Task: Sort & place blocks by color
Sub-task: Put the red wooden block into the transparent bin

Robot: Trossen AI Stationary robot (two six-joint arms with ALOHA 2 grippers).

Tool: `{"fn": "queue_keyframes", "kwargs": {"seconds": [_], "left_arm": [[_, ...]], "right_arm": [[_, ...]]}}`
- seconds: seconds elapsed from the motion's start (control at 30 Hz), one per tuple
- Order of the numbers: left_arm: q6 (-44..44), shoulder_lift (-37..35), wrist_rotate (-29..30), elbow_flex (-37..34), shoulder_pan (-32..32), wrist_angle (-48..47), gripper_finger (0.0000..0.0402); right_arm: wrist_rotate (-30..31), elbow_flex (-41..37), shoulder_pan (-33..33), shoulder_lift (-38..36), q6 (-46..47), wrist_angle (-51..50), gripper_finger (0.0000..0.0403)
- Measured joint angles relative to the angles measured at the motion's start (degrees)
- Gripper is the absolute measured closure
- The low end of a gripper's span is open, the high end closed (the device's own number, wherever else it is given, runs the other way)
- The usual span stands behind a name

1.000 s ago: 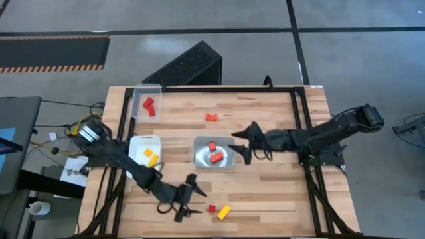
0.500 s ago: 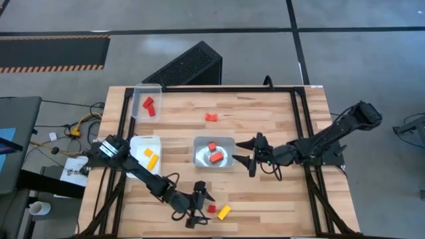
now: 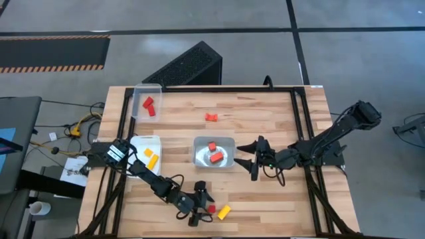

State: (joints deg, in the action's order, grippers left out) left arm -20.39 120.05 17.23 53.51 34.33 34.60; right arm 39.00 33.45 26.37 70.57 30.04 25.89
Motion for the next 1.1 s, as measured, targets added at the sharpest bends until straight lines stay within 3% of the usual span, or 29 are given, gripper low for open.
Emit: {"fn": "queue_keyframes", "kwargs": {"seconds": [0.27,0.47,0.77,0.9,1.1], "left_arm": [[1.3,-0.8,1.0,0.1,-0.5,-1.6,0.0312],[2.9,-10.1,-0.8,-0.5,-1.7,-5.6,0.0307],[7.1,-31.6,11.7,-3.6,-3.9,-31.1,0.0307],[6.8,-40.5,14.9,-5.9,-8.3,-37.4,0.0307],[1.8,-49.7,10.6,-11.7,-18.4,-38.9,0.0307]], "right_arm": [[0.2,0.0,-0.3,0.0,0.0,0.0,0.0101],[-0.1,0.0,0.1,0.0,0.0,-0.1,0.0101],[-0.1,0.0,0.6,0.0,-0.1,-3.1,0.0101],[-0.1,0.0,-0.1,0.0,-0.5,-3.4,0.0101],[-0.1,0.0,-0.7,0.0,-1.0,-4.2,0.0101]]}}
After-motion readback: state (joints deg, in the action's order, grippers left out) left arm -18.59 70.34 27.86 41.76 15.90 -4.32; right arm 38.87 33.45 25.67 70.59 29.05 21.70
